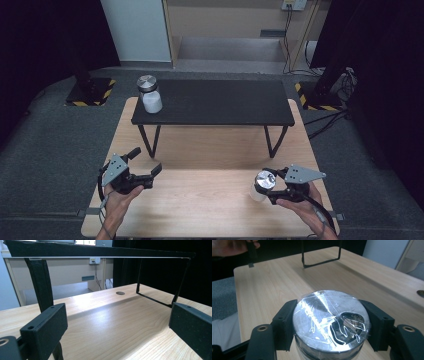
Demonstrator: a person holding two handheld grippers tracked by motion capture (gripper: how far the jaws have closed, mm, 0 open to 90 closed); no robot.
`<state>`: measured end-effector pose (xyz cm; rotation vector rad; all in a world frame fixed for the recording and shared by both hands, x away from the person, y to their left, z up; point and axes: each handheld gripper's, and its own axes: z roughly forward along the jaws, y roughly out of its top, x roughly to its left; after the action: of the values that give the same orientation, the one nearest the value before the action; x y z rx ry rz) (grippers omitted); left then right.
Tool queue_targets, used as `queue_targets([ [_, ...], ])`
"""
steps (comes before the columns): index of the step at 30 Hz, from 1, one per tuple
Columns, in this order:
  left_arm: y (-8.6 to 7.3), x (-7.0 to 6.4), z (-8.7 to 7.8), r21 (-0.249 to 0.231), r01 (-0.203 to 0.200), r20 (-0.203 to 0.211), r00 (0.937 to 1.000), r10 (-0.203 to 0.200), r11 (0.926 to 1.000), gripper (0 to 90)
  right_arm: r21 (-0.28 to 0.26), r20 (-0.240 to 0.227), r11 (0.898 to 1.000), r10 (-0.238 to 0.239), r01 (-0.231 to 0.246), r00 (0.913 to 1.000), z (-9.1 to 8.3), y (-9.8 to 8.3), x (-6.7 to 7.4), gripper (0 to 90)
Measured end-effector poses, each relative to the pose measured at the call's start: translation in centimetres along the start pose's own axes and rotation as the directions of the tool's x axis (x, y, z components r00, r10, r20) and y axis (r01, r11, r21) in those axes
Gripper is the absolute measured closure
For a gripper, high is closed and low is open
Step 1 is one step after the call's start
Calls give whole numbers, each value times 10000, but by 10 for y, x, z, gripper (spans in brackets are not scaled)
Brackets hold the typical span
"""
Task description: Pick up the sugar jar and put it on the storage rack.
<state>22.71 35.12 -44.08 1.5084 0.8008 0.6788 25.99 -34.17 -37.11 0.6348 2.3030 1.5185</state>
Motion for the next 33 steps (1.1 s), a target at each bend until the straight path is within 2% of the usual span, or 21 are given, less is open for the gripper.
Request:
queue_targets([
  [9,0,0,0,4,15,3,10000,-15,10000,10,-103,48,9997,-202,202,9998,-16,40,4,349],
  [14,0,0,1,7,35,19,10000,-35,10000,10,-152,-97,9986,-510,508,9987,-24,68,4,349],
  [16,-1,0,1,5,40,21,10000,-40,10000,10,-163,-148,9983,-570,567,9983,-25,73,4,349],
  [19,0,0,1,5,44,24,10000,-44,10000,10,-425,-436,9961,-789,771,9959,-31,97,-1,349],
  [28,-1,2,1,47,92,27,10000,-92,9999,10,-617,-803,9922,-1128,1080,9904,-31,135,-7,349],
  [33,-1,2,1,70,120,47,9999,-121,9999,10,-654,-961,9914,-1196,1136,9882,-27,147,-10,349],
])
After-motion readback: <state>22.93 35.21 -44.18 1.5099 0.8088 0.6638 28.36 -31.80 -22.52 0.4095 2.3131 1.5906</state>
